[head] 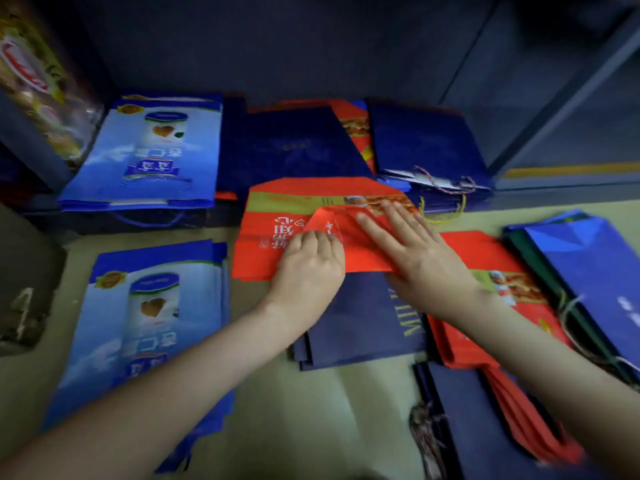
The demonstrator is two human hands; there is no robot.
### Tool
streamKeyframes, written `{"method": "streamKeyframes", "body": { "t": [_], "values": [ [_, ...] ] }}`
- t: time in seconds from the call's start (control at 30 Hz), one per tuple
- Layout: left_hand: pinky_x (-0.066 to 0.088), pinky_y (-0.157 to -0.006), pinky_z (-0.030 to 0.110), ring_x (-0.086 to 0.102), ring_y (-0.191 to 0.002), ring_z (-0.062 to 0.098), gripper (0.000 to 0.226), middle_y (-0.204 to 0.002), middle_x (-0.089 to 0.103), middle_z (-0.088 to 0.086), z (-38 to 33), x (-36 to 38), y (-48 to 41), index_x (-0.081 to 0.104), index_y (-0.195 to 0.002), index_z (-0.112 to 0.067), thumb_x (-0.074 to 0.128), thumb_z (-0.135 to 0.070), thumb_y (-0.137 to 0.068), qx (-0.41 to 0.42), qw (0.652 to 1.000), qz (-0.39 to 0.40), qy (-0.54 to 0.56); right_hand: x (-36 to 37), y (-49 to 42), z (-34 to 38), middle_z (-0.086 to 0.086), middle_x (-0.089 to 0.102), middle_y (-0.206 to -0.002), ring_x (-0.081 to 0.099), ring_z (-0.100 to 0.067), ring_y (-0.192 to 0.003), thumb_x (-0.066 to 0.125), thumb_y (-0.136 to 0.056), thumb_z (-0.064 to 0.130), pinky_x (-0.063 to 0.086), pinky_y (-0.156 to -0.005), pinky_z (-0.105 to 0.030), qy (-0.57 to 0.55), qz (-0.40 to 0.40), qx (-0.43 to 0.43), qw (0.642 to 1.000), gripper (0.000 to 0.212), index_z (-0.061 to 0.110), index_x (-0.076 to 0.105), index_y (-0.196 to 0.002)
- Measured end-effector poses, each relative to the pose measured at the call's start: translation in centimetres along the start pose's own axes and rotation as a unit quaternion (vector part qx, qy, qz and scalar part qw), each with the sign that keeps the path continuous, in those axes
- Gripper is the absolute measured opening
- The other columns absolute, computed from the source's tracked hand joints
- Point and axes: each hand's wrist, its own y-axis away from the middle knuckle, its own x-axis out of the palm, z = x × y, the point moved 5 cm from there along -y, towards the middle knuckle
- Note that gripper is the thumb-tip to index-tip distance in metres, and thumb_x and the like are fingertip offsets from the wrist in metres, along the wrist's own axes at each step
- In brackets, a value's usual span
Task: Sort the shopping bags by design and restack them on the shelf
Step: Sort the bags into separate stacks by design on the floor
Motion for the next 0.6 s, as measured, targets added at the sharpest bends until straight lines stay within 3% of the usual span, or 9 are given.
{"method": "streamKeyframes", "body": {
  "t": [0.1,0.17,0.2,0.23,0.33,0.43,0.5,0.53,0.6],
  "values": [
    [0.049,-0.063,0.029,0.060,-0.061,0.024,0.030,-0.068,0.064,0.011,-4.6,-0.9,-0.3,0.070,-0.080,-0.001,0.041,-0.001,-0.077,0.064,0.996,-0.044,0.041,0.4,3.0,1.4,-0.015,0.052,-0.136,0.051,-0.031,-0.125,0.063,-0.071,0.019,0.042,-0.102,-0.045,-0.079,0.023,0.011,0.997,0.084,0.014,0.028,-0.148],
    [0.049,-0.064,0.029,0.060,-0.065,0.024,0.029,-0.072,0.065,0.011,-7.4,-0.7,-0.1,0.070,-0.084,-0.003,0.042,-0.002,-0.081,0.115,0.990,-0.051,0.057,1.8,4.6,0.6,-0.015,0.069,-0.107,0.069,-0.028,-0.094,0.054,-0.065,0.006,0.055,-0.073,-0.031,-0.064,0.028,0.048,0.996,0.069,-0.001,0.049,-0.134],
    [0.050,-0.066,0.029,0.061,-0.070,0.024,0.029,-0.080,0.067,0.011,-8.5,-0.5,0.0,0.070,-0.089,-0.004,0.042,-0.004,-0.084,0.135,0.987,-0.052,0.065,2.6,5.5,-0.4,-0.014,0.071,-0.097,0.071,-0.026,-0.082,0.048,-0.064,0.004,0.055,-0.061,-0.026,-0.037,0.034,0.067,0.996,0.063,-0.005,0.056,-0.126],
    [0.051,-0.070,0.030,0.063,-0.077,0.024,0.030,-0.090,0.069,0.013,-9.3,-0.4,0.1,0.069,-0.097,-0.004,0.040,-0.005,-0.087,0.151,0.984,-0.058,0.079,3.4,6.5,-1.5,-0.014,0.071,-0.099,0.072,-0.026,-0.081,0.042,-0.066,0.004,0.055,-0.058,-0.026,-0.007,0.043,0.076,0.996,0.060,-0.006,0.058,-0.123],
    [0.052,-0.084,0.035,0.063,-0.095,0.025,0.037,-0.115,0.065,0.014,-10.7,0.2,0.1,0.052,-0.125,-0.001,0.027,-0.005,-0.097,0.167,0.978,-0.071,0.105,5.4,10.1,-5.3,-0.021,0.063,-0.119,0.069,-0.031,-0.094,0.040,-0.068,-0.002,0.058,-0.066,-0.035,0.043,0.001,0.089,0.995,0.060,-0.009,0.054,-0.126],
    [0.054,-0.083,0.033,0.066,-0.094,0.026,0.042,-0.110,0.067,0.015,-11.4,2.2,0.7,0.057,-0.123,0.000,0.027,-0.002,-0.094,0.193,0.975,-0.011,0.109,7.2,14.0,-9.5,-0.020,0.060,-0.124,0.064,-0.036,-0.106,0.036,-0.068,-0.003,0.052,-0.085,-0.048,0.044,0.020,0.121,0.991,0.067,-0.002,0.049,-0.133],
    [0.055,-0.079,0.030,0.068,-0.090,0.024,0.044,-0.101,0.071,0.013,-12.0,4.8,1.3,0.069,-0.109,-0.003,0.033,-0.005,-0.085,0.225,0.968,0.057,0.094,9.3,16.7,-12.5,-0.018,0.051,-0.137,0.051,-0.035,-0.124,0.048,-0.069,-0.012,0.039,-0.102,-0.047,0.053,0.101,0.165,0.980,0.081,0.010,0.027,-0.145],
    [0.054,-0.080,0.029,0.069,-0.091,0.023,0.046,-0.101,0.071,0.012,-12.3,5.5,1.4,0.071,-0.107,-0.005,0.033,-0.007,-0.082,0.235,0.965,0.079,0.082,10.6,18.0,-13.8,-0.015,0.037,-0.148,0.036,-0.032,-0.136,0.052,-0.074,-0.012,0.027,-0.111,-0.045,0.062,0.168,0.189,0.965,0.088,0.017,0.011,-0.146],
    [0.045,-0.098,0.033,0.059,-0.115,0.027,0.050,-0.127,0.059,0.018,-12.5,7.0,1.6,0.056,-0.130,-0.005,0.033,-0.007,-0.086,0.238,0.962,0.125,0.047,13.0,20.2,-15.5,-0.009,0.002,-0.159,-0.002,-0.027,-0.146,0.048,-0.091,0.009,0.002,-0.116,-0.047,0.080,0.347,0.230,0.906,0.081,0.024,-0.009,-0.146]
  ]
}}
